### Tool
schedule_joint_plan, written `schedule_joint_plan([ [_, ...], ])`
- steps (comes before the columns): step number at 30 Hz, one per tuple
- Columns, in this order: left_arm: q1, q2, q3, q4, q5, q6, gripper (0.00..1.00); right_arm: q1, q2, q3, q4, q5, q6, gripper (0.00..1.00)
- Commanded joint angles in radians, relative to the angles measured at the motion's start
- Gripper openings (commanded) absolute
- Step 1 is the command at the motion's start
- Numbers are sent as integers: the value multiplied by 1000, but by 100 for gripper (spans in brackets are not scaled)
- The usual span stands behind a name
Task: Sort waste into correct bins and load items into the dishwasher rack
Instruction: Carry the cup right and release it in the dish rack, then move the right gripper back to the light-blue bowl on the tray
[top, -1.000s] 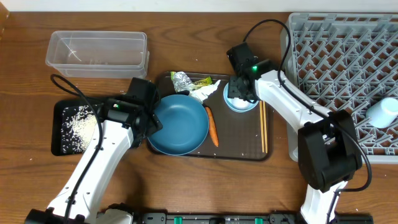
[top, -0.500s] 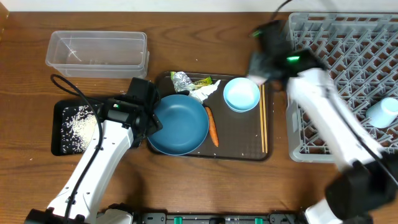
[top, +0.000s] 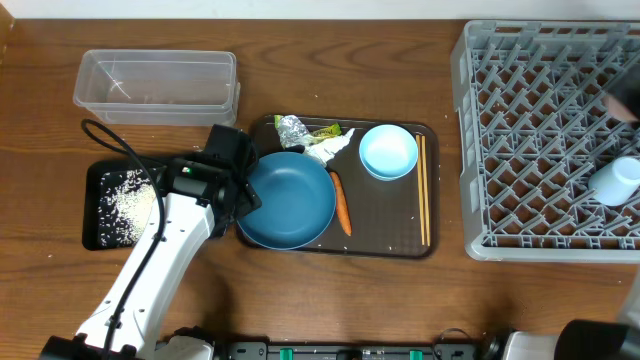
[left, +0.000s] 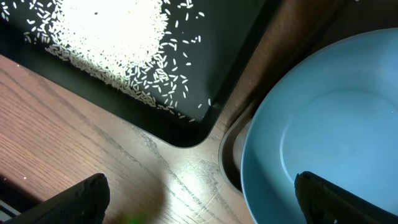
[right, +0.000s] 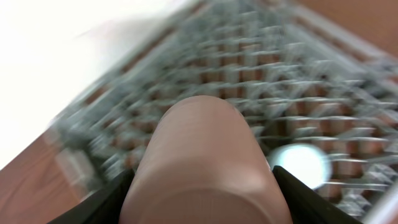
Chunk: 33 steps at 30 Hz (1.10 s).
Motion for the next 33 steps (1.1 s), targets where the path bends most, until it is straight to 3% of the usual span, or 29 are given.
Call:
schedule_joint_plan([
  [1,4,-12,19,-5,-20,-9,98,-124,31,8,7,6,-63,61],
  [8,4,-12,19,-5,-20,-9,98,-256,140,8,29,5,-98,63],
  [20,4,-12,19,-5,-20,-9,98,-305,300,8,30,55,-101,67],
  [23,4,-12,19,-5,-20,-9,98,-306,302,8,31,64,-101,71],
  [27,4,-12,19,-5,-20,-9,98,-309,302,8,26,89,-102,85],
  [33,4,-12,19,-5,-20,-9,98,-304,299,8,9,40,-100,87],
])
